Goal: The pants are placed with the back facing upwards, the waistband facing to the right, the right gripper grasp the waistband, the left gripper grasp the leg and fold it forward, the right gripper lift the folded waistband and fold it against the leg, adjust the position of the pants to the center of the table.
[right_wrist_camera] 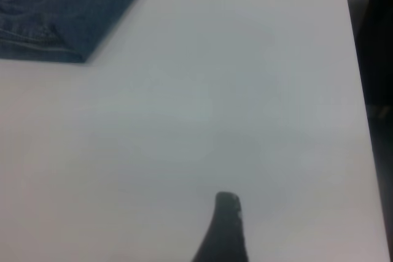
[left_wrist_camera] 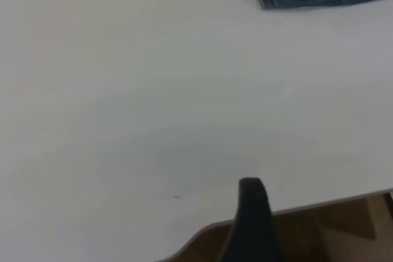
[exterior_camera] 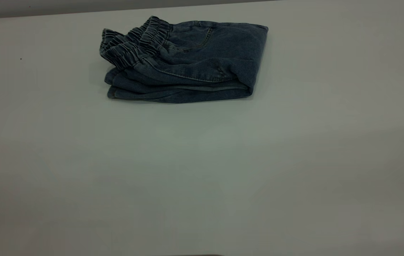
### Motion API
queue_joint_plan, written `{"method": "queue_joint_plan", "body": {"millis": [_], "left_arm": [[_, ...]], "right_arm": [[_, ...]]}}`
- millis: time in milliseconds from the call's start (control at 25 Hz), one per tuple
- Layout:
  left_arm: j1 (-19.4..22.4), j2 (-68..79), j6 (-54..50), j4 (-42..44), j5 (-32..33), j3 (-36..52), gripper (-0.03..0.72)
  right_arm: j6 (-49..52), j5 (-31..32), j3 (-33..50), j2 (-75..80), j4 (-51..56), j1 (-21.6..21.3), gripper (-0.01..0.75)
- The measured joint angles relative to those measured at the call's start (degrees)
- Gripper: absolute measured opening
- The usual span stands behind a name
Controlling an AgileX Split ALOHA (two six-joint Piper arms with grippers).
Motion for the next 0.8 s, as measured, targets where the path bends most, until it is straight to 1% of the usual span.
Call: {"method": "queue_joint_plan", "body": {"millis": [200, 400, 800], "left_arm": [[0.00, -0.07, 0.00, 0.00, 0.00, 0.00, 0.505], [0.00, -0.07, 0.00, 0.00, 0.00, 0.00, 0.505], [0.00, -0.07, 0.00, 0.00, 0.00, 0.00, 0.505]], "right_arm": [[0.77, 0.00, 0.00, 0.00, -0.80, 0.00, 0.552], [4.73, -0.04, 0.00, 0.00, -3.59, 0.00, 0.552], [5.11, -0.04, 0.00, 0.00, -3.77, 0.00, 0.552]]}}
